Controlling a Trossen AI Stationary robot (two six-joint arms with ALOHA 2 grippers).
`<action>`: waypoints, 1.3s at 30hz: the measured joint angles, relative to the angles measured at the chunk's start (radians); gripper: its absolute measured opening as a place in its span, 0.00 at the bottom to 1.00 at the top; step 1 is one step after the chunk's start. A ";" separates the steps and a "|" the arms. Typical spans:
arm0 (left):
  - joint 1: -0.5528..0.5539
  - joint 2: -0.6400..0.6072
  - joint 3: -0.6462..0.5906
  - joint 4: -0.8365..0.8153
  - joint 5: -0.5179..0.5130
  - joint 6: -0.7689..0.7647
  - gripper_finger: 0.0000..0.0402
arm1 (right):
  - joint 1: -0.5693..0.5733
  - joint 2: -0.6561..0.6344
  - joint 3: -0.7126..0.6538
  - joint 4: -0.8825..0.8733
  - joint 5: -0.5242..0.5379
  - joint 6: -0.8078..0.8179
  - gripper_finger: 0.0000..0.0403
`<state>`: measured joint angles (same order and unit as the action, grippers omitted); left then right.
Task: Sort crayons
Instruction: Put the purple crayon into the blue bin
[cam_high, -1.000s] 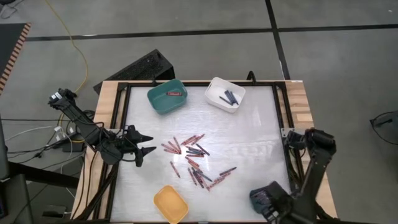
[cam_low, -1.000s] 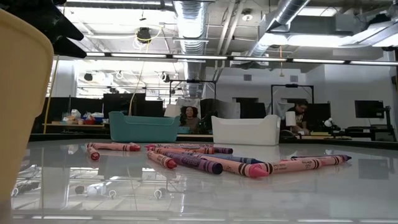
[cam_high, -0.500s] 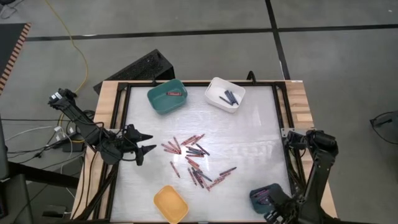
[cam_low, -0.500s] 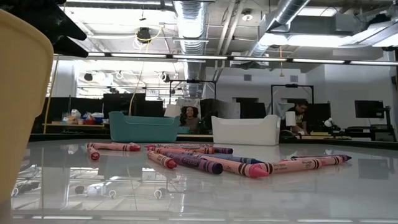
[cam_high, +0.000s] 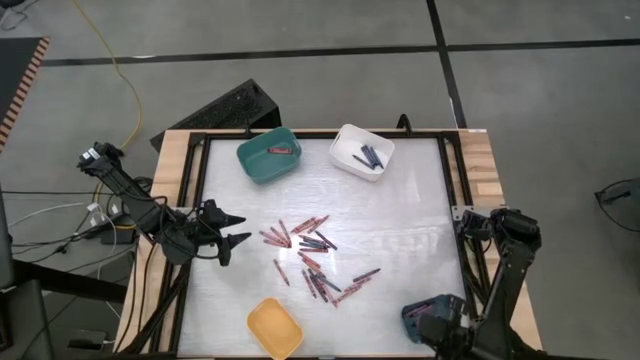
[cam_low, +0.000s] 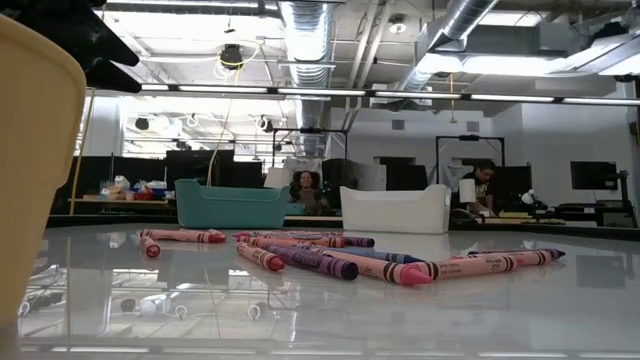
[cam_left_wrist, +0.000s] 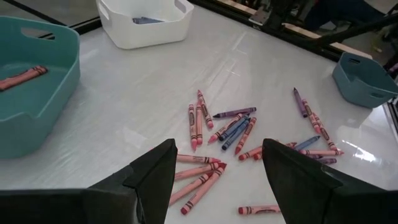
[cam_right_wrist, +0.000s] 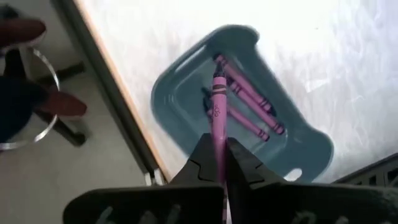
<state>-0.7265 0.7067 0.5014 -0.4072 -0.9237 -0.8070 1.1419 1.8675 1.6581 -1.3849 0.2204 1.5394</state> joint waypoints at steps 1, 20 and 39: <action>0.000 0.000 0.000 0.000 0.000 0.000 0.57 | 0.000 0.000 0.000 0.003 -0.009 -0.012 0.03; 0.000 0.000 0.000 0.002 0.000 -0.002 0.57 | 0.000 0.000 0.000 -0.032 -0.017 0.024 0.15; 0.000 0.000 0.000 0.003 0.001 -0.002 0.57 | -0.225 0.000 0.000 0.001 0.393 -0.383 0.15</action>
<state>-0.7266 0.7067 0.5014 -0.4046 -0.9230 -0.8089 0.9168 1.8675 1.6581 -1.3839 0.6131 1.1563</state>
